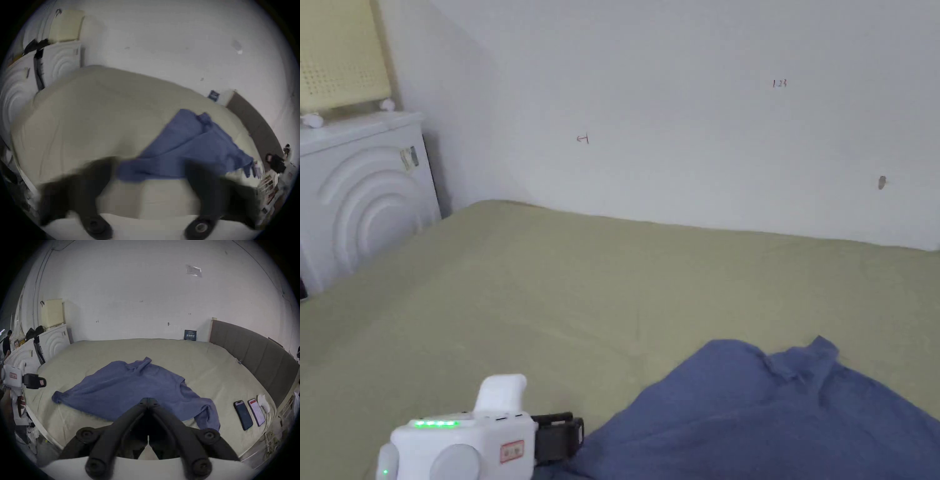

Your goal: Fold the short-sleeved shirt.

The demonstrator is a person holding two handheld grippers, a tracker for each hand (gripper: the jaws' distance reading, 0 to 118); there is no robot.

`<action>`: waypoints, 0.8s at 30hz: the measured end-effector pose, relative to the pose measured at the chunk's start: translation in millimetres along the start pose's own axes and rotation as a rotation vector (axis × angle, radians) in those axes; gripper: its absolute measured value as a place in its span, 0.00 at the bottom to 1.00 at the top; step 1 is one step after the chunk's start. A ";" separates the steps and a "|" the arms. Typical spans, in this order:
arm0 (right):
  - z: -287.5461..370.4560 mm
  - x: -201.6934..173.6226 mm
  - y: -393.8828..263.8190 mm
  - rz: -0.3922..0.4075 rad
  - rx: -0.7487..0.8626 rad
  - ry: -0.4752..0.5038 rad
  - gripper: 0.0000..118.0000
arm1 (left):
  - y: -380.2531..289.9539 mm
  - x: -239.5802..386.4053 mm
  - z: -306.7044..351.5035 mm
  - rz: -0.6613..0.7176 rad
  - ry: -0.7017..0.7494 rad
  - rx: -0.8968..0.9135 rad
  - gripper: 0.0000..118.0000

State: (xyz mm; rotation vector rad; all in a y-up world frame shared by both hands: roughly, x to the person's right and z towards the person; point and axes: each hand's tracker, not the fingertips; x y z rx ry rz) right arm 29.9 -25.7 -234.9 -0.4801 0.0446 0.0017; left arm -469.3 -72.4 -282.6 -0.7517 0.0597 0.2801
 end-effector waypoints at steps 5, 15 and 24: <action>-15.5 14.7 4.1 0.001 -0.014 -0.018 0.01 | 3.7 -41.5 -41.6 0.111 -0.039 -0.098 0.94; -57.8 35.5 10.1 -0.016 -0.080 0.062 0.01 | -14.4 -5.0 -89.2 -0.117 0.057 -0.213 0.50; -261.1 62.6 114.9 0.227 -0.333 0.279 0.55 | -19.4 15.3 -71.7 -0.218 0.041 -0.144 0.00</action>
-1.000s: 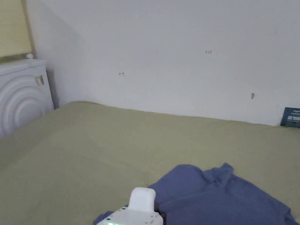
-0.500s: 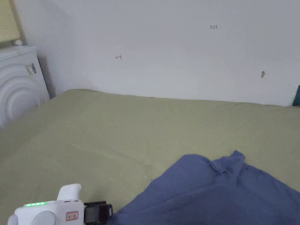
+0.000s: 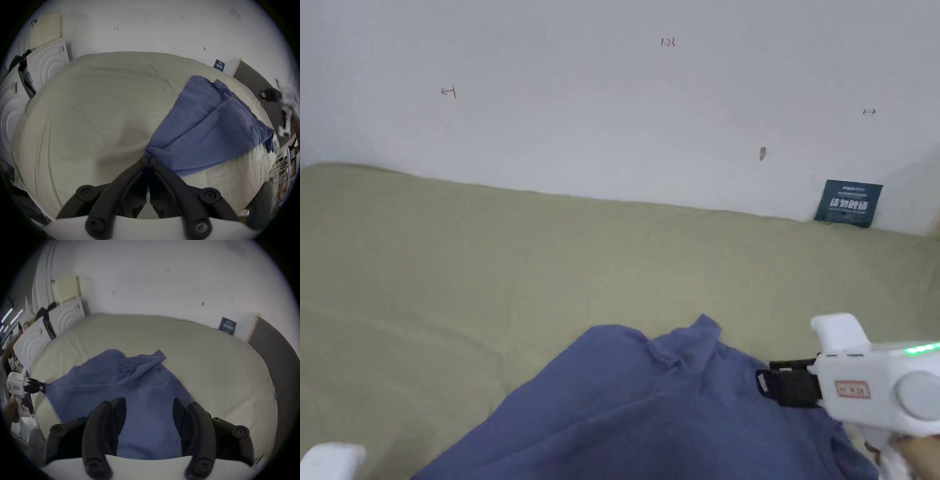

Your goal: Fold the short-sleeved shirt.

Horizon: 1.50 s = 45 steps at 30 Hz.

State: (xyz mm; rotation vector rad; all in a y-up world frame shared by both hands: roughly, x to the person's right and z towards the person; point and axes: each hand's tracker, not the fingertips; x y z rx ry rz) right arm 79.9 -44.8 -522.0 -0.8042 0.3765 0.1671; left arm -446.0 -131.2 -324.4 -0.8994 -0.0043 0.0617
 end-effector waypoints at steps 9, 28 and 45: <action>-163.6 50.7 93.8 0.142 -0.356 0.028 0.55 | 1.0 -9.4 -1.1 0.068 -0.023 -0.028 0.00; -104.7 6.7 98.9 0.214 -0.198 -0.012 0.00 | 43.3 -18.7 22.2 0.064 -0.062 0.072 0.00; 144.7 47.5 200.3 0.137 0.378 -0.211 0.00 | 237.9 13.9 101.6 -0.201 -0.062 0.322 0.00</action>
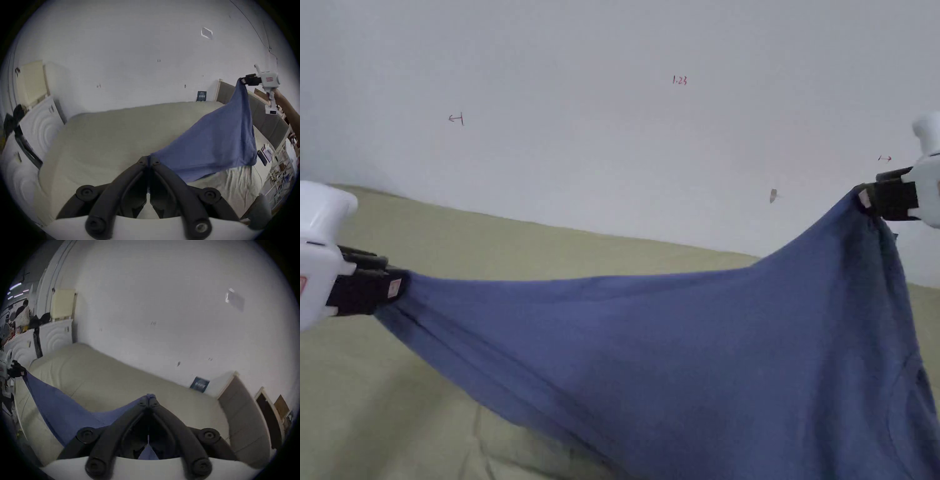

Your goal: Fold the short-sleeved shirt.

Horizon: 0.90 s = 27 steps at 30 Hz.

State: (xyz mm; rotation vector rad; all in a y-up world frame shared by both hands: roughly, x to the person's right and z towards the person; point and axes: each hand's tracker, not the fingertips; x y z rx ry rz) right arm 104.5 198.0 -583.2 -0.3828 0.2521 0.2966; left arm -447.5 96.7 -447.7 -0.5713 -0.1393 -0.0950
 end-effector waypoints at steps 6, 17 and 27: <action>20.7 35.9 48.7 0.010 0.122 -0.101 0.00 | 80.6 -22.3 -14.5 -0.051 0.043 0.019 0.00; 12.5 80.9 100.5 -0.027 0.280 -0.188 0.00 | 192.1 -38.7 -37.0 -0.121 0.131 0.140 0.00; 24.7 86.7 146.2 -0.031 0.394 -0.233 0.00 | 240.3 -44.2 -42.3 -0.113 0.185 0.216 0.00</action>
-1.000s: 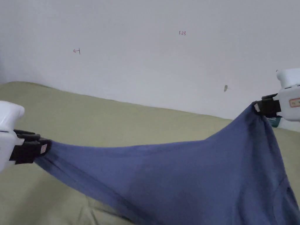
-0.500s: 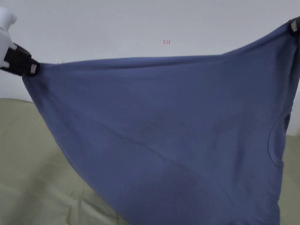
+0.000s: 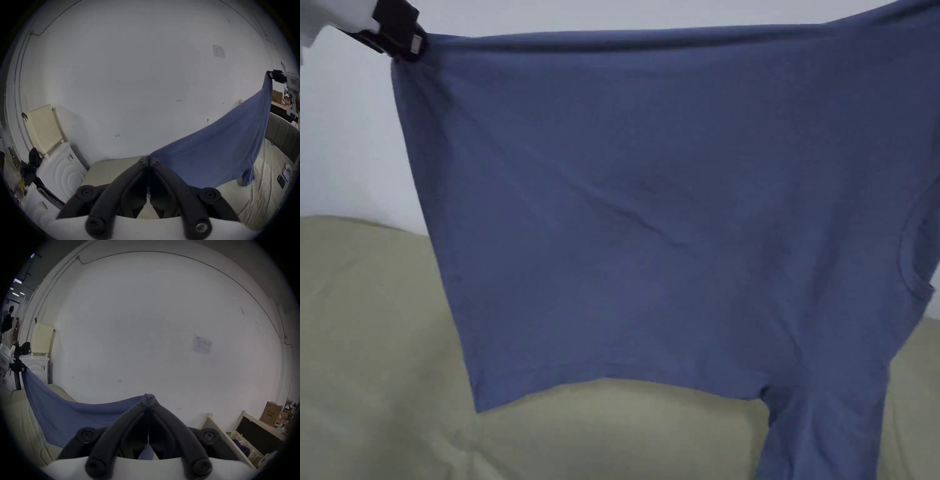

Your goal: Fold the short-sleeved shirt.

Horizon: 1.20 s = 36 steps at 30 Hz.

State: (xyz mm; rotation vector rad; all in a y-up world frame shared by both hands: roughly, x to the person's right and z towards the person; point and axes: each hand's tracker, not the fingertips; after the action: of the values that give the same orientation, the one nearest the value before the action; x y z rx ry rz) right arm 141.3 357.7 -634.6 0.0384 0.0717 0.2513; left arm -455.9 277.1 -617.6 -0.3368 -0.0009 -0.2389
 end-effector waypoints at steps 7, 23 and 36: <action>3.2 -1.5 11.6 0.029 0.039 0.008 0.00 | 10.6 -7.5 7.0 -0.024 0.036 0.038 0.00; 92.6 -17.8 -69.1 -0.008 -0.097 0.087 0.00 | -69.8 14.7 43.8 0.046 -0.032 -0.029 0.00; 229.0 -43.9 -177.4 -0.115 -0.225 0.101 0.00 | -204.2 37.4 139.5 0.260 -0.150 -0.083 0.00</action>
State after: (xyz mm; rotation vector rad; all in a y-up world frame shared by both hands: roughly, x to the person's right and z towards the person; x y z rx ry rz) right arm 160.0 168.4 -411.8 -0.2020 0.1453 0.1447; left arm -461.5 127.1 -417.5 -0.4325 -0.0947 0.0443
